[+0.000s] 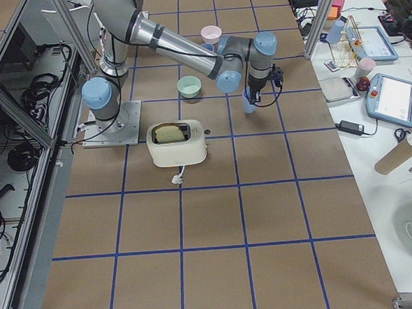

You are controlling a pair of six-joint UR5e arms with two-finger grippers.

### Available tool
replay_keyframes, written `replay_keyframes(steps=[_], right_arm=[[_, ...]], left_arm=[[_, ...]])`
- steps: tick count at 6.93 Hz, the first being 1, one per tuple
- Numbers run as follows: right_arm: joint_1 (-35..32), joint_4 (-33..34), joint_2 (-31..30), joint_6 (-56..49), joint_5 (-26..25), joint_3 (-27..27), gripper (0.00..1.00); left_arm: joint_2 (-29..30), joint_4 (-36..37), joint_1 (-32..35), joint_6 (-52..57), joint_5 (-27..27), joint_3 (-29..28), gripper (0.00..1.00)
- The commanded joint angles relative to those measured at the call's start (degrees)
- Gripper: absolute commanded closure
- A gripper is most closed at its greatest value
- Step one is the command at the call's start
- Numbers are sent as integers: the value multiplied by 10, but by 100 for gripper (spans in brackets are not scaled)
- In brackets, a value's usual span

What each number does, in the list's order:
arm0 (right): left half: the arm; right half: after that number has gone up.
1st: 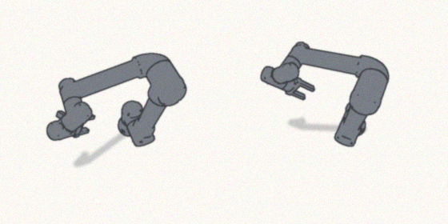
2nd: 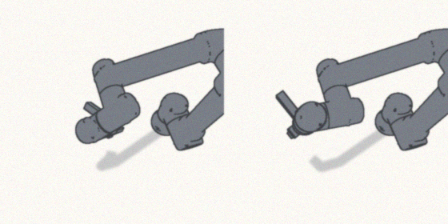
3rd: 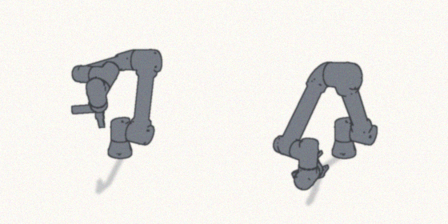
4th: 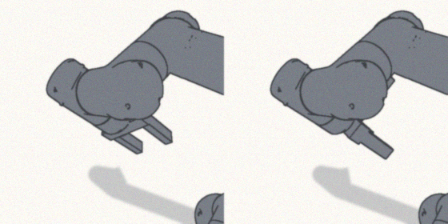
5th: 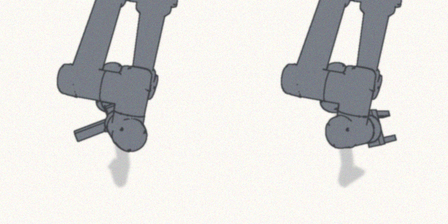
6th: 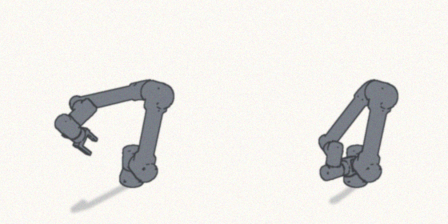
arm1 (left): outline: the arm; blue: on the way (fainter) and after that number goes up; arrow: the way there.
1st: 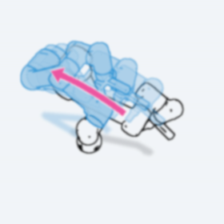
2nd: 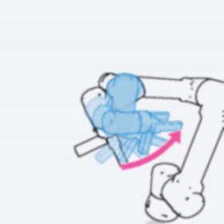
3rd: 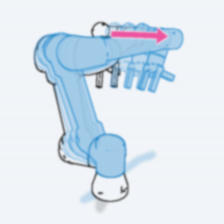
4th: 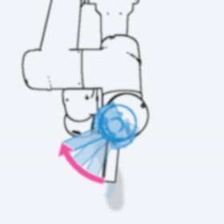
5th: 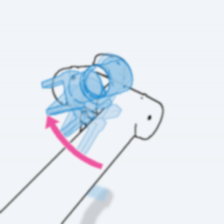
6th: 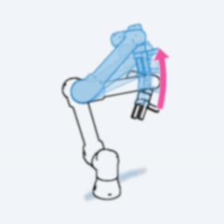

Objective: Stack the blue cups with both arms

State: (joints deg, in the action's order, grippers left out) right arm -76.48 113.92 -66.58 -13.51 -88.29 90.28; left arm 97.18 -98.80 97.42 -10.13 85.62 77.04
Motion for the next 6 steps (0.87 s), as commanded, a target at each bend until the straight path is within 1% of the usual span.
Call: replay_keyframes(steps=[1, 2, 3, 4, 6], right_arm=[[-27, -45, -48, 11, 5, 0, 100], [-70, -56, -70, 36, 5, 2, 100], [-127, -56, -78, 81, 4, 2, 100], [-169, -67, -95, 142, 3, 7, 100], [-239, -66, -137, 237, 7, 44, 100]], left_arm=[[-61, 3, -25, 34, 24, 70, 0], [-77, 60, -35, 56, 51, 93, 0], [-80, 85, -60, 72, 52, 100, 0], [-80, 86, -63, 72, 53, 100, 0], [-80, 87, -62, 72, 54, 101, 0]])
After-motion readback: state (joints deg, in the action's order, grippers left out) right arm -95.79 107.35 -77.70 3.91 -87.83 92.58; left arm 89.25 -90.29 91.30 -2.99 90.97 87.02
